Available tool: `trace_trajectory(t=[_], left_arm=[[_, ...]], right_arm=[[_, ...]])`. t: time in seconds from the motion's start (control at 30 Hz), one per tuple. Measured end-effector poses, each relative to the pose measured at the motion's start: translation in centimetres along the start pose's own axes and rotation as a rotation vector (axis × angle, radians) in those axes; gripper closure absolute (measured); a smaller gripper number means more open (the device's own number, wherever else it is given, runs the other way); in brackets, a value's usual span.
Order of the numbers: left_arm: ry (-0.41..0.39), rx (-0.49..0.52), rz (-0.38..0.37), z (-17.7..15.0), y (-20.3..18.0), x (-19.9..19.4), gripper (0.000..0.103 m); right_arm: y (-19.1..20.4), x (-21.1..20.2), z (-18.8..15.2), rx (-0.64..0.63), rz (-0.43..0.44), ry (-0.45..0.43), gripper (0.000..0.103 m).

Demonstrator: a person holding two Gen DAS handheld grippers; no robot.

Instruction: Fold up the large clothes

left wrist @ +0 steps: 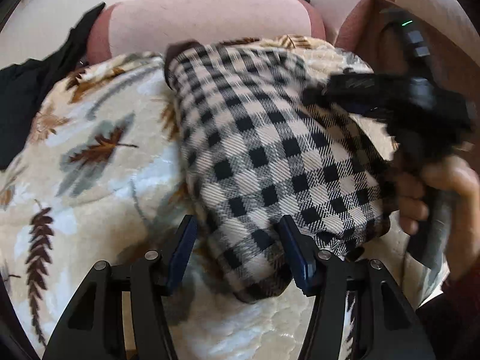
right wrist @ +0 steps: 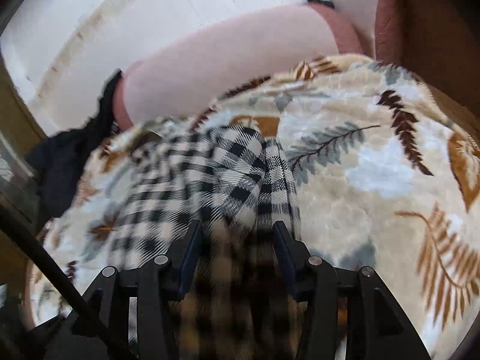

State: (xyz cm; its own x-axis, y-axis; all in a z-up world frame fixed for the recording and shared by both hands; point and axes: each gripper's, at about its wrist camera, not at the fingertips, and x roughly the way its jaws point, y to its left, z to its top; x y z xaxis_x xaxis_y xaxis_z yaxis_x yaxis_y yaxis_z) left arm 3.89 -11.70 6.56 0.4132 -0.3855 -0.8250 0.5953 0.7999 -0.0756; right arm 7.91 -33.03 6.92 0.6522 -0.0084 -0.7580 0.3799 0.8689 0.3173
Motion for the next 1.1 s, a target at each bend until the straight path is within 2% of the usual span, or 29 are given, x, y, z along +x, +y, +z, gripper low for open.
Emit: trace_trajectory(t=[0.03,0.07,0.17,0.27,0.33,0.4,0.43,0.5,0.53,0.57,0.67,0.77,0.83,0.9,0.93,0.97,1.0,1.07,1.1], left_arm=[[-0.019,0.002,0.011,0.1,0.1,-0.6,0.047],[-0.039,0.003,0.019,0.2,0.2,-1.2,0.047],[-0.066,-0.004,0.018,1.2,0.2,-1.8,0.047],[-0.028,-0.010,0.029,1.9,-0.4,-0.2,0.047],[0.019,-0.012,0.012,1.7,-1.0,1.5,0.047],[0.060,-0.005,0.015,1.0,-1.6,2.9,0.047],[0.073,0.002,0.030,0.7,-1.9,3.4,0.047],[0.066,0.019,0.050,0.1,-2.4,3.6,0.045],[0.065,0.028,0.056,0.0,-2.6,3.5,0.045],[0.067,0.035,0.061,-0.2,-2.7,3.5,0.045],[0.076,0.016,0.048,-0.7,-2.4,3.4,0.045],[0.073,-0.019,0.037,-1.4,-2.2,3.3,0.045],[0.066,-0.026,0.045,-1.7,-2.5,3.2,0.045],[0.062,-0.021,0.052,-1.9,-2.8,3.0,0.045],[0.065,-0.019,0.051,-2.0,-2.8,2.9,0.045],[0.072,-0.021,0.043,-2.0,-2.8,2.6,0.045],[0.080,-0.027,0.028,-2.1,-2.6,2.3,0.045],[0.082,-0.052,-0.021,-2.3,-2.0,1.0,0.048],[0.069,-0.063,-0.045,-2.5,-1.7,0.1,0.049]], right_arm=[[-0.4,0.6,0.2,0.017,0.028,0.012,0.087],[-0.6,0.7,0.5,0.058,0.087,0.021,0.095],[-0.9,-1.4,1.3,0.087,0.146,-0.055,0.096],[-2.1,-3.8,1.3,0.119,0.124,-0.093,0.096],[-3.1,-4.1,0.7,0.133,0.086,-0.078,0.096],[-4.5,-3.1,-0.4,0.144,0.035,-0.021,0.096],[-5.2,-2.2,-1.0,0.147,0.014,0.023,0.094],[-6.6,-0.7,-2.1,0.151,-0.029,0.097,0.080],[-7.4,-1.0,-2.3,0.167,-0.046,0.090,0.067],[-8.1,-1.9,-2.4,0.187,-0.029,0.069,0.062],[-9.3,-5.3,-2.5,0.176,0.024,-0.001,0.062],[-9.5,-7.0,-4.0,0.149,0.116,0.006,0.059],[-9.2,-7.3,-5.0,0.121,0.135,0.025,0.059],[-8.0,-7.0,-6.7,0.078,0.161,0.057,0.059],[-7.5,-6.7,-7.3,0.067,0.183,0.076,0.068],[-6.9,-6.1,-8.2,0.062,0.221,0.128,0.090],[-6.7,-5.5,-8.6,0.057,0.217,0.164,0.095],[-5.8,-4.6,-9.9,0.007,0.126,0.238,0.095],[-5.8,-4.5,-10.2,-0.002,0.109,0.249,0.095]])
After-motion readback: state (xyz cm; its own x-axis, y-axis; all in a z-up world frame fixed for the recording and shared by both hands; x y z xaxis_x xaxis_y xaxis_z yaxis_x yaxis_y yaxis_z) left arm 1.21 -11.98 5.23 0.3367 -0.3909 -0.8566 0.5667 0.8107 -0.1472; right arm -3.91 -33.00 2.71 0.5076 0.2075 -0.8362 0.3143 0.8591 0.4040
